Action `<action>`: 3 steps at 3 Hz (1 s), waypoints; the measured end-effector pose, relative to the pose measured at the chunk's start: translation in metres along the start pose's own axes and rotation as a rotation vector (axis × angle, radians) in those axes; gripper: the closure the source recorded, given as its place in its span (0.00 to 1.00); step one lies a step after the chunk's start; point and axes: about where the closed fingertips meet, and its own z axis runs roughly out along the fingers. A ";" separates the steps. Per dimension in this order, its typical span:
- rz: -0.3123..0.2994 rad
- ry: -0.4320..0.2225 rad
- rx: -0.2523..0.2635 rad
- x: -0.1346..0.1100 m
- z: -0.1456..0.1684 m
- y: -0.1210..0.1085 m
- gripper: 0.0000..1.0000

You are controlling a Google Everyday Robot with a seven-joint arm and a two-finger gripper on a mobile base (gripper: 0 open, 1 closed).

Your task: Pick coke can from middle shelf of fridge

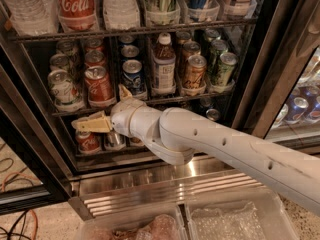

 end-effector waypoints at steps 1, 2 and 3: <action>-0.012 -0.020 -0.019 -0.009 0.011 0.004 0.00; -0.013 -0.012 -0.019 -0.007 0.017 0.006 0.00; -0.001 0.001 -0.002 0.000 0.022 0.006 0.00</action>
Offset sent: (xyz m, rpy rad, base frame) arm 0.0075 0.0187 0.0111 0.0105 -0.0293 0.0321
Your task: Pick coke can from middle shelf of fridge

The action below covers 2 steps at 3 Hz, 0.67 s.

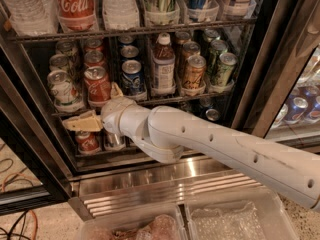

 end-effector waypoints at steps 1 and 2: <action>0.018 0.003 0.041 0.005 0.000 -0.009 0.00; 0.018 0.002 0.041 0.002 -0.001 -0.009 0.10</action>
Offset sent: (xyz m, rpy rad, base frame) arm 0.0239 -0.0245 -0.0025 0.0224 0.0012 -0.1300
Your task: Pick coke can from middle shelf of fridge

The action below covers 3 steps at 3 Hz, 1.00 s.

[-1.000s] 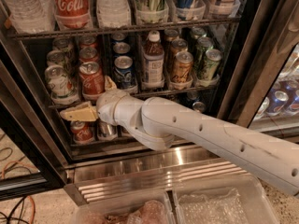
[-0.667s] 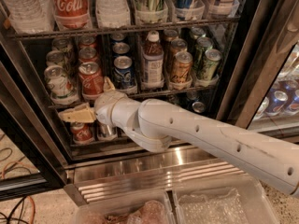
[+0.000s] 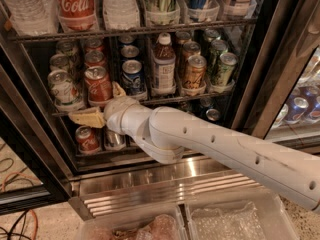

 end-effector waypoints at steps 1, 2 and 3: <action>0.000 -0.011 0.040 -0.002 -0.002 -0.012 0.16; -0.002 -0.016 0.075 -0.003 -0.004 -0.022 0.17; -0.004 -0.033 0.100 -0.007 -0.002 -0.028 0.18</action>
Offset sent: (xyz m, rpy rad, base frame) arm 0.0238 -0.0288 0.0048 0.0063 -0.0302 -0.1189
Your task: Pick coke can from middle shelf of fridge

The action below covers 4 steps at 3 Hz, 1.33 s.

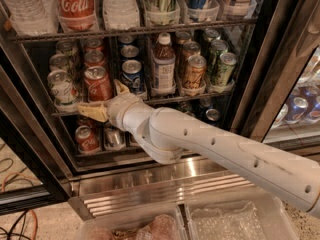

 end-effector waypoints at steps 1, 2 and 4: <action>-0.001 -0.017 0.012 -0.003 0.002 -0.002 0.31; -0.009 -0.038 0.019 -0.011 0.002 -0.002 0.30; -0.006 -0.020 0.006 -0.005 0.005 0.003 0.72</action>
Offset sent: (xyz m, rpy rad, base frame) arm 0.0040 0.0000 0.0187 0.0319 -0.0590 -0.0280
